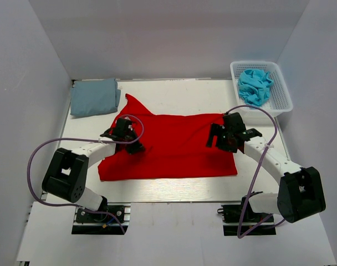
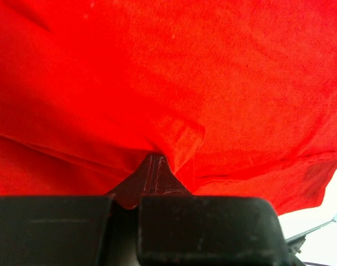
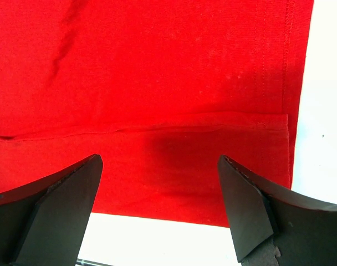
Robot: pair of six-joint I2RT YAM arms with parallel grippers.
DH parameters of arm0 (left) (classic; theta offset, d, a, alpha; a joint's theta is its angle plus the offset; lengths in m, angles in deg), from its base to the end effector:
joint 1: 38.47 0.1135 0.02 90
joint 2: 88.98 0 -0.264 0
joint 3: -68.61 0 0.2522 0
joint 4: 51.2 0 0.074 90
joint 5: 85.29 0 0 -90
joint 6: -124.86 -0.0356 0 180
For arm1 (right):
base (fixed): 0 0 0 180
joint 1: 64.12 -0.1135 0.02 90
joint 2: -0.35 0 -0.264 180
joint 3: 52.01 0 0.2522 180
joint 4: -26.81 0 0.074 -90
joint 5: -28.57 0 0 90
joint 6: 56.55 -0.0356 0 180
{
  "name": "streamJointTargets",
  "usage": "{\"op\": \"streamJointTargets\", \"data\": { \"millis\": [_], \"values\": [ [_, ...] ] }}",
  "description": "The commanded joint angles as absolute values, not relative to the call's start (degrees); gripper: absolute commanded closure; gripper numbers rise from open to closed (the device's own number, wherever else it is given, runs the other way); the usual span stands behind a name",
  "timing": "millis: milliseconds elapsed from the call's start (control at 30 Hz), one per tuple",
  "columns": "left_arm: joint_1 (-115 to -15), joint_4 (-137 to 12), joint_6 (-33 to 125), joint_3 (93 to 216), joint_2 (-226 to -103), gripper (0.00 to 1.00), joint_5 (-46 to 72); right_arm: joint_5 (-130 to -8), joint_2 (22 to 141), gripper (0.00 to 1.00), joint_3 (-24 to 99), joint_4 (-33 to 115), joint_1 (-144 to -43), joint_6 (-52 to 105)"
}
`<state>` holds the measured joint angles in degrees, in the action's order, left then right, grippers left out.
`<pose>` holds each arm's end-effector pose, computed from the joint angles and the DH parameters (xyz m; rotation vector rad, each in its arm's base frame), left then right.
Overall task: Fold and stack the t-shirts
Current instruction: Fold the flattened tshirt in 1/3 of the way
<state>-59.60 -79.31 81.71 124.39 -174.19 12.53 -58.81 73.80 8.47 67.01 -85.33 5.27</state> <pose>0.2559 -0.1041 0.1605 -0.5456 2.6300 -0.5892 0.2395 0.0912 0.2223 0.1725 2.5171 0.2985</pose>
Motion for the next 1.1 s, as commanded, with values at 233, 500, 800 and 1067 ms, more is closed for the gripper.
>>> {"op": "streamJointTargets", "data": {
  "millis": [233, 500, 800, 1067],
  "values": [
    [-59.83, -88.86, 77.84, 128.6, -170.9, 0.56, 10.07, -59.23, 71.89, 0.1, 7.8, 66.68, -85.04, 5.24],
    [-59.83, -88.78, 79.15, 124.47, -170.01, 0.42, 9.99, -60.54, 72.77, 0.1, 7.19, 65.45, -84.95, 5.33],
    [-59.83, -84.49, 80.2, 126.58, -174.93, 0.4, 8.85, -60.02, 72.95, 0.1, 7.89, 66.15, -85.12, 5.76],
    [-59.83, -83.95, 80.21, 128.77, -177.49, 0.54, 7.53, -60.28, 72.51, 0.1, 7.89, 66.41, -85.04, 5.76]
  ]
}}
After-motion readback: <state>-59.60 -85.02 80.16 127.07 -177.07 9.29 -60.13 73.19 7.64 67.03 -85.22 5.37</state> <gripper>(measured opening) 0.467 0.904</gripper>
